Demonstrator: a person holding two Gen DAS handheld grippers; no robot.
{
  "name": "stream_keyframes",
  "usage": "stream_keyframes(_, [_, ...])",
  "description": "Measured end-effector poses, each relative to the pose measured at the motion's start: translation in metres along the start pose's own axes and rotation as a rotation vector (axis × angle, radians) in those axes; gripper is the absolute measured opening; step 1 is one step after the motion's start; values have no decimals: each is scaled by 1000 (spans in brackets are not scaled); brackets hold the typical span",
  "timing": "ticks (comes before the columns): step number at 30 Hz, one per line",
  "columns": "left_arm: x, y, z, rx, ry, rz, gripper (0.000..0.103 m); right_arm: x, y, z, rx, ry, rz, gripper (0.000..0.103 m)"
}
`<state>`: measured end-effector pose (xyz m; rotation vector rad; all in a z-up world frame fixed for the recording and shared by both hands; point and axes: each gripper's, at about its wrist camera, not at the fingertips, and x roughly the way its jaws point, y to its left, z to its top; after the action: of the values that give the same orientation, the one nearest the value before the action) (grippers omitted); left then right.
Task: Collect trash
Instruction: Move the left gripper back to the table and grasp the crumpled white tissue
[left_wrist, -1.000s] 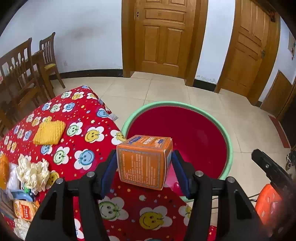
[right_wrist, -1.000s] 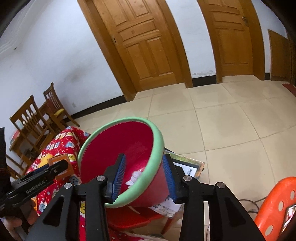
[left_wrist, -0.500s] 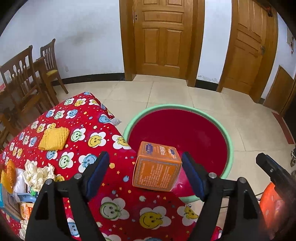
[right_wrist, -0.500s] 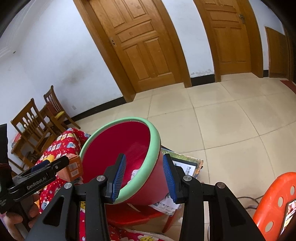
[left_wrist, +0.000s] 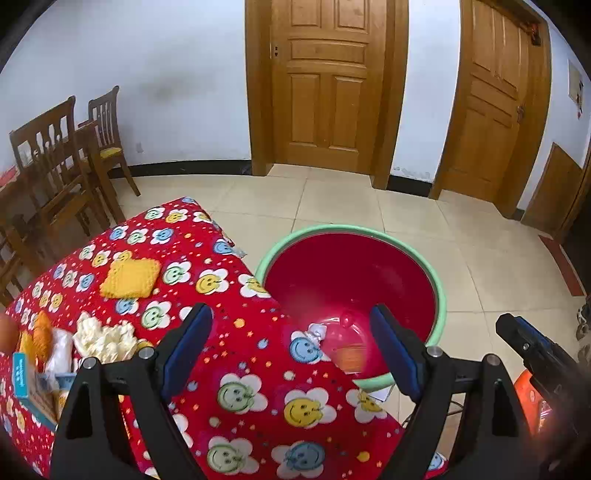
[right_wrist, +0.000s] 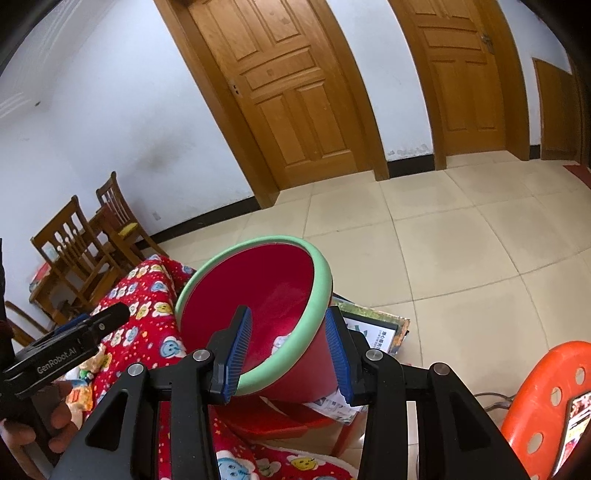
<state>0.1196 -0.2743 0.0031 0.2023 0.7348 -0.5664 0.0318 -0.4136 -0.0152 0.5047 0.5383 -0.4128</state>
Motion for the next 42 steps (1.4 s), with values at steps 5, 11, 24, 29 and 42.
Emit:
stream_keyframes(5, [-17, 11, -8, -35, -3, 9, 87, -9, 6, -3, -15, -2, 16, 42])
stream_keyframes(11, [-43, 29, -22, -73, -9, 45, 87, -20, 19, -10, -38, 5, 48, 42])
stream_keyframes(24, [-91, 82, -63, -167, -5, 164, 87, -33, 57, -27, -107, 38, 144, 46])
stream_keyframes(29, [-103, 104, -78, -206, -3, 204, 87, -35, 71, -35, -128, 56, 168, 48])
stream_keyframes(42, [-98, 156, -114, -320, 62, 301, 87, -28, 90, -48, -169, 98, 188, 50])
